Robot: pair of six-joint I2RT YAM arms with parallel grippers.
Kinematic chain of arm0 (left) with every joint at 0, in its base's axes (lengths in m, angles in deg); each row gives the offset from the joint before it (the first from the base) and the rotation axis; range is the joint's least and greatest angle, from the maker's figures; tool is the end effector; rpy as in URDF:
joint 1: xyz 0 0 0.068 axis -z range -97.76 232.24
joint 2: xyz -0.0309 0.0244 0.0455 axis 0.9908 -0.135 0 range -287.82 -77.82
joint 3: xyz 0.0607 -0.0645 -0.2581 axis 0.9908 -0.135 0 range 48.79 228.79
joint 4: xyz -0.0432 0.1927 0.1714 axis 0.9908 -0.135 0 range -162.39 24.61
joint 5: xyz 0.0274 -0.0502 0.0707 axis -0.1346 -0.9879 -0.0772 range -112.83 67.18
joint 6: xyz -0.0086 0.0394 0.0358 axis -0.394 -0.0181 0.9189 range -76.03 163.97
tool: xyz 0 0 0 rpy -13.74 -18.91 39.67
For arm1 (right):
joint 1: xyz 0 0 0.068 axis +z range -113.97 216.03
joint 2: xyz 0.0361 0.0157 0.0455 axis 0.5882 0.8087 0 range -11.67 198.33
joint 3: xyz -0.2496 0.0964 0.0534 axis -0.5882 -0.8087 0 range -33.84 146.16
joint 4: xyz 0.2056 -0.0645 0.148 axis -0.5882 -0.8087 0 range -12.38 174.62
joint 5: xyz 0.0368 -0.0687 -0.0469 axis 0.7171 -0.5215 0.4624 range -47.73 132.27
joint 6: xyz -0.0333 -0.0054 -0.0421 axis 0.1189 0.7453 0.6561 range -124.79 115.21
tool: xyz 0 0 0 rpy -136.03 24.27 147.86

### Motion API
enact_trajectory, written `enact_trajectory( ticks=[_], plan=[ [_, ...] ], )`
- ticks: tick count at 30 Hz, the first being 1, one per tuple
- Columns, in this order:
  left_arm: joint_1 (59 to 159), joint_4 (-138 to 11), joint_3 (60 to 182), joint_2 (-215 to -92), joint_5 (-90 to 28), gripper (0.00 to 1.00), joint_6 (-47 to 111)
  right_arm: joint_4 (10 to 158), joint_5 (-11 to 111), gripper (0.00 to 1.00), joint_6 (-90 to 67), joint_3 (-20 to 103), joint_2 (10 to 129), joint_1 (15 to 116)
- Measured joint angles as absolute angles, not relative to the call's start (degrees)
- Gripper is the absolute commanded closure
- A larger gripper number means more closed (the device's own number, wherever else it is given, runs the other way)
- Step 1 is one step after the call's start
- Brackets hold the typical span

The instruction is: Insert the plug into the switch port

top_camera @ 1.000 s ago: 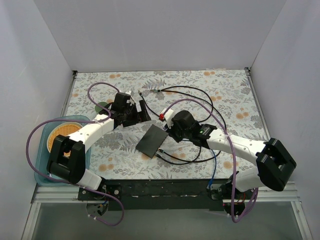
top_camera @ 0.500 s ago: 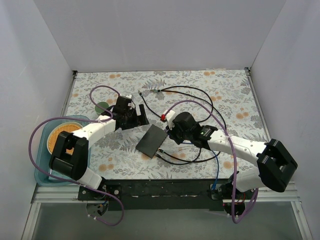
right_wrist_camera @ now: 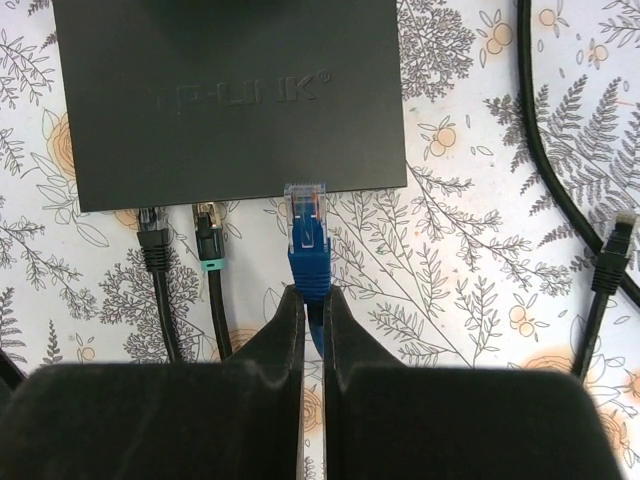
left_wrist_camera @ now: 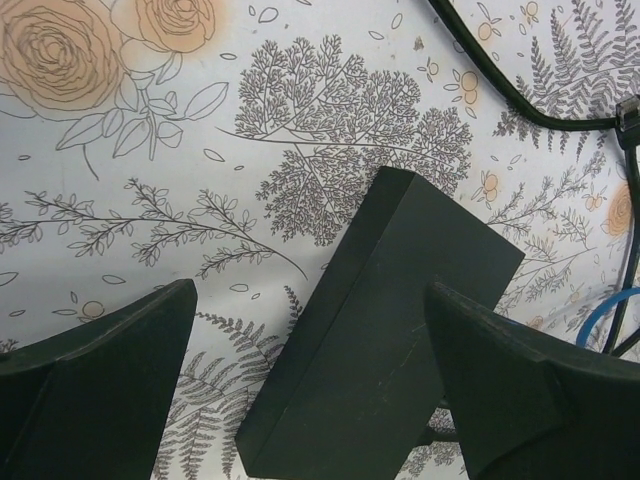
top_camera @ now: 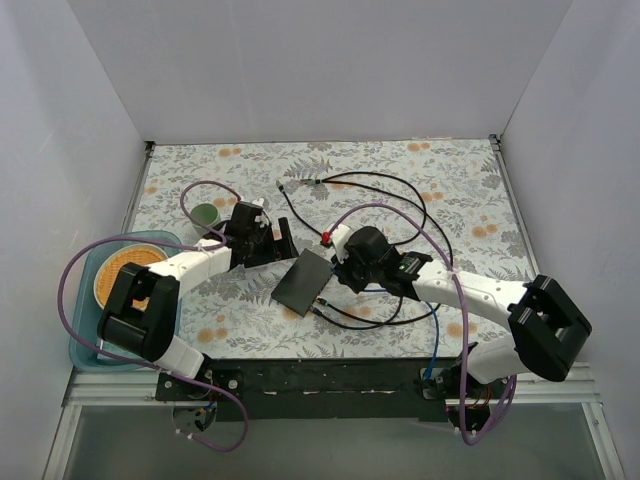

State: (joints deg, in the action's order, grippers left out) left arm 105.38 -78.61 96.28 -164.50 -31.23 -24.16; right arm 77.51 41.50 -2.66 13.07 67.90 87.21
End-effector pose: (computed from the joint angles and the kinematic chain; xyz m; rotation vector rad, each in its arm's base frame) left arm 0.2730 -0.1223 0.1822 -0.9618 2.4970 -0.7885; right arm 0.1854 0.2295 0.2213 -1.0266 2.0613 0.4339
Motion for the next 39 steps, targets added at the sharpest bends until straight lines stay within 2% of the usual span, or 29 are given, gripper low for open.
enact_trajectory(
  ticks=[26, 39],
  plan=[
    [105.38, -70.78, 93.08, -166.64, -40.06, 0.07, -25.50, 78.14, 46.83, 0.99, -2.96, 13.12, 79.70, 87.21],
    [105.38, -69.34, 91.49, -166.64, -41.55, 0.09, -25.50, 71.80, 47.62, 0.99, -1.54, 17.99, 82.48, 87.66]
  ],
)
